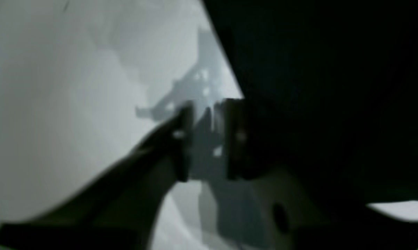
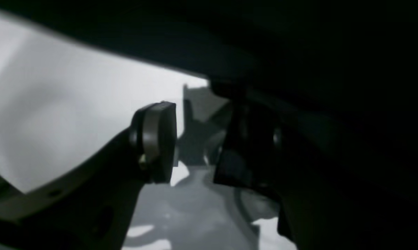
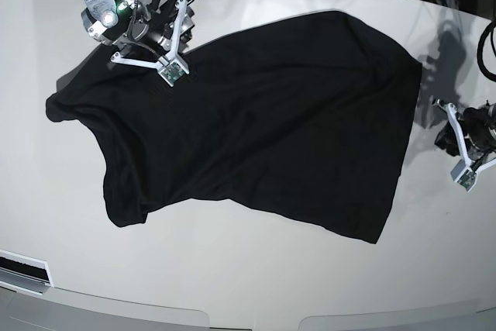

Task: Layout the t-shirt on the table in an organized manner, then fold the t-shirt properly
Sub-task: 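Drag the shirt edge with the right gripper away from the left gripper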

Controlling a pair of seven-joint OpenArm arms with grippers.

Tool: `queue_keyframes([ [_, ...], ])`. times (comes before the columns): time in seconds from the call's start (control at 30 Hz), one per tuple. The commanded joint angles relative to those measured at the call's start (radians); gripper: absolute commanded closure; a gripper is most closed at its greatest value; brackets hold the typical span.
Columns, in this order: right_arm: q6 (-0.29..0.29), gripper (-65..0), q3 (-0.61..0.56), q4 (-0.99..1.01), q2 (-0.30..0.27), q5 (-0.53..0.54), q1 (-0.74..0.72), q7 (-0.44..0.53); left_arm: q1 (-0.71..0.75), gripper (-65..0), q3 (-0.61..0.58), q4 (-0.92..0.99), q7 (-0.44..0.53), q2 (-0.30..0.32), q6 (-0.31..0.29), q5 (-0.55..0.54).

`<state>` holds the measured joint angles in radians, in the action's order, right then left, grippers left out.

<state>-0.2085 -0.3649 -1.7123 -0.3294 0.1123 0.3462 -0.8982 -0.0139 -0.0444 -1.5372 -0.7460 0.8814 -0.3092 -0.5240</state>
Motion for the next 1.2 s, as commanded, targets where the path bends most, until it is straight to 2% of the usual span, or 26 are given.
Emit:
queue_keyframes([
  [0.0, 0.028, -34.7, 0.005, 0.015, -0.015, -0.046, 0.004, -0.073, -0.016, -25.8, 0.016, -0.012, 0.013, 0.022, 0.004, -0.005],
  [0.07, 0.035, -34.7, 0.005, 0.015, -0.014, -0.043, 0.009, -0.11, -0.017, -31.0, 0.017, -0.012, 0.012, 0.021, 0.004, -0.005],
  [0.13, 0.034, -34.7, 0.005, 0.015, -0.015, -0.039, 0.012, -0.129, -0.017, -31.3, 0.017, -0.012, 0.012, 0.021, 0.004, -0.005],
  [0.27, 0.033, -34.2, 0.005, 0.016, -0.014, -0.039, 0.034, -0.041, -0.016, -31.3, 0.017, -0.012, 0.011, 0.021, 0.004, -0.009],
  [0.3, 0.033, -32.1, 0.005, 0.016, -0.014, -0.04, 0.039, -0.027, -0.016, -31.3, 0.017, -0.012, 0.011, 0.02, 0.003, -0.009],
  [0.33, 0.033, -27.2, 0.005, 0.016, -0.014, -0.039, 0.04, -0.03, -0.017, -31.3, 0.017, -0.012, 0.011, 0.019, 0.003, -0.008],
  [0.37, 0.031, -19.7, 0.005, 0.016, -0.014, -0.039, 0.039, -0.04, -0.016, -31.2, 0.017, -0.012, 0.012, 0.018, 0.003, -0.009],
  [0.43, -0.019, -1.1, 0.005, 0.008, -0.014, -0.039, 0.039, -0.068, -0.017, -31.2, 0.017, -0.012, 0.012, 0.016, 0.003, -0.008],
  [0.5, -0.048, 0.0, 0.005, -0.03, -0.015, -0.038, 0.039, -0.079, -0.017, -31.2, 0.017, -0.012, 0.014, 0.016, 0.003, -0.009],
  [0.53, -0.05, -2.0, 0.005, -0.061, -0.015, -0.035, 0.039, -0.093, -0.017, -31.2, 0.017, -0.012, 0.021, 0.016, 0.003, -0.008],
  [0.63, -0.008, -21.7, 0.005, -0.195, -0.022, -0.036, 0.046, -0.16, -0.016, -31.2, 0.018, -0.012, 0.03, 0.016, 0.003, -0.008],
  [0.7, 0.026, -30.9, 0.006, -0.287, -0.036, -0.053, 0.068, -0.183, -0.016, -31.2, 0.018, -0.012, 0.029, 0.016, 0.003, -0.008],
  [0.8, 0.079, -33.1, 0.006, -0.342, -0.06, -0.108, 0.111, -0.129, -0.017, -31.2, 0.018, -0.012, 0.031, 0.016, 0.003, -0.008],
  [0.9, 0.086, -33.5, 0.006, -0.31, -0.061, -0.132, 0.133, -0.075, -0.017, -31.2, 0.018, -0.012, 0.031, 0.016, 0.003, -0.008],
  [1.03, 0.099, -37.8, 0.006, -0.231, -0.061, -0.145, 0.133, -0.065, -0.016, -31.2, 0.018, -0.012, 0.031, 0.016, 0.003, -0.008],
  [1.17, 0.112, -37.7, 0.006, -0.126, -0.052, -0.183, 0.132, -0.012, -0.017, -31.2, 0.018, -0.012, 0.035, 0.016, 0.003, -0.008],
])
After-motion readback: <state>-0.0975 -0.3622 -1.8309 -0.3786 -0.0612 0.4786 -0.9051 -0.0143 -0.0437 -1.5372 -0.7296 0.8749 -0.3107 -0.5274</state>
